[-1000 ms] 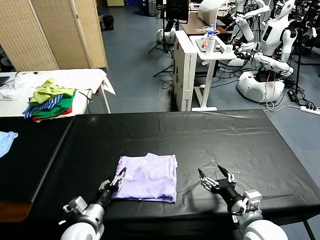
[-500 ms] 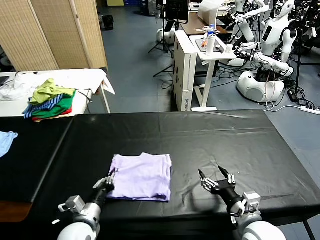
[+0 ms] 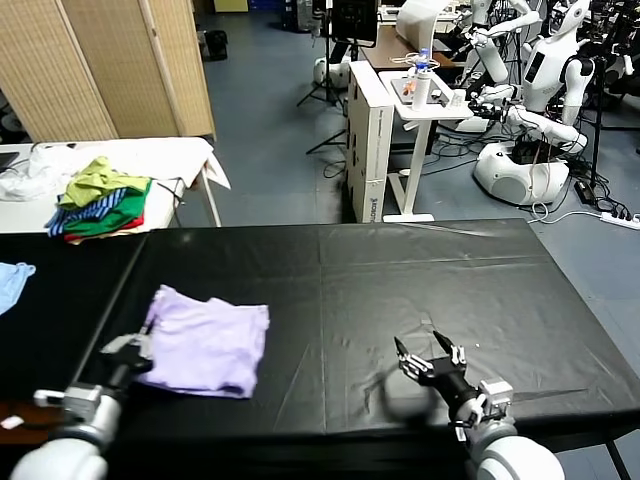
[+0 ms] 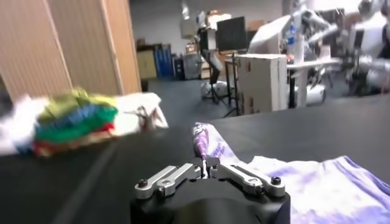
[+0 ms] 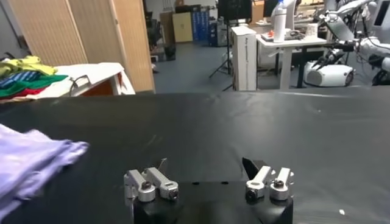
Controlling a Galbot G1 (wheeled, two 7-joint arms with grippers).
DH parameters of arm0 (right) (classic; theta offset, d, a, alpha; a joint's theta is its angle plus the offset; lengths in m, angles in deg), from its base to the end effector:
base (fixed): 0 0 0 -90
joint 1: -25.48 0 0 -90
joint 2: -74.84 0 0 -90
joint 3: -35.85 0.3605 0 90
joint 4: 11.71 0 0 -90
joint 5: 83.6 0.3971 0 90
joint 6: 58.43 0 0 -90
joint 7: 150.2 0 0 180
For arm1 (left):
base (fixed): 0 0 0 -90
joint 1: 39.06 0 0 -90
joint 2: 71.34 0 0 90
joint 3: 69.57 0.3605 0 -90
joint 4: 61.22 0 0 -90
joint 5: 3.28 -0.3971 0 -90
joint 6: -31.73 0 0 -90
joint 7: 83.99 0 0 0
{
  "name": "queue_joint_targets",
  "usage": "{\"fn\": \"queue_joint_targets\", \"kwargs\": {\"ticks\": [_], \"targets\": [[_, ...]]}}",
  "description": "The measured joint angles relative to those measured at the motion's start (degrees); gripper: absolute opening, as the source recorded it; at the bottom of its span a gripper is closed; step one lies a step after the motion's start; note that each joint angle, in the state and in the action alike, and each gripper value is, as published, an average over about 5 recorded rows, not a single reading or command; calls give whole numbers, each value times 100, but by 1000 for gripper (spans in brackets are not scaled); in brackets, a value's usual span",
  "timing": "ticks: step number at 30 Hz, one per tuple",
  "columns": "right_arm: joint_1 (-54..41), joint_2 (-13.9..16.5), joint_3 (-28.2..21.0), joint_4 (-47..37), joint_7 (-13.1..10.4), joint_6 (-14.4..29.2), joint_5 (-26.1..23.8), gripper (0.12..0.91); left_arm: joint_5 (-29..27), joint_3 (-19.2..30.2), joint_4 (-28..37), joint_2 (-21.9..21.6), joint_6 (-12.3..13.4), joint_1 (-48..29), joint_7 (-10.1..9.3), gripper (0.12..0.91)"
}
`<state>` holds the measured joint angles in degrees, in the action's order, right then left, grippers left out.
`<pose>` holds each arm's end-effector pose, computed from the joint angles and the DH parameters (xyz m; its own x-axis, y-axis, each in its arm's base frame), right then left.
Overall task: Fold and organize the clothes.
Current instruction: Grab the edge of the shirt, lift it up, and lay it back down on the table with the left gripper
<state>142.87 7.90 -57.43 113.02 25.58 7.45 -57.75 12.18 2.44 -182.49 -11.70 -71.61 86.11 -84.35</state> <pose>0.2291 -0.0354 -0.2661 -0.9095 -0.2285 0.3473 -0.2072 0.9734 0.0977 0.2177 0.1685 -0.2515 -0.9767 -0.0486 0.2089 0.0242 0.9427 0.3327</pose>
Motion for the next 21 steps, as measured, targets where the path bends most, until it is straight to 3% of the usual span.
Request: {"fn": "queue_joint_targets", "kwargs": {"ticks": [6,11,16,21], "targets": [[-57,-28,-73,-69,9,14,2,907,45,-839,-181,-650,-44,375,-40,172],[-35,-28,-88,-98,17,25,2,907,36,-1065,-432,-737,-223,406,-287,172],[44,-10,-73,-57,18,26,-29,907,445,-700,-803,-466,-572,193,-639,172],[163,2,-8,48,17,24,-71,907,752,171,-973,120,-748,-123,-762,172]]}}
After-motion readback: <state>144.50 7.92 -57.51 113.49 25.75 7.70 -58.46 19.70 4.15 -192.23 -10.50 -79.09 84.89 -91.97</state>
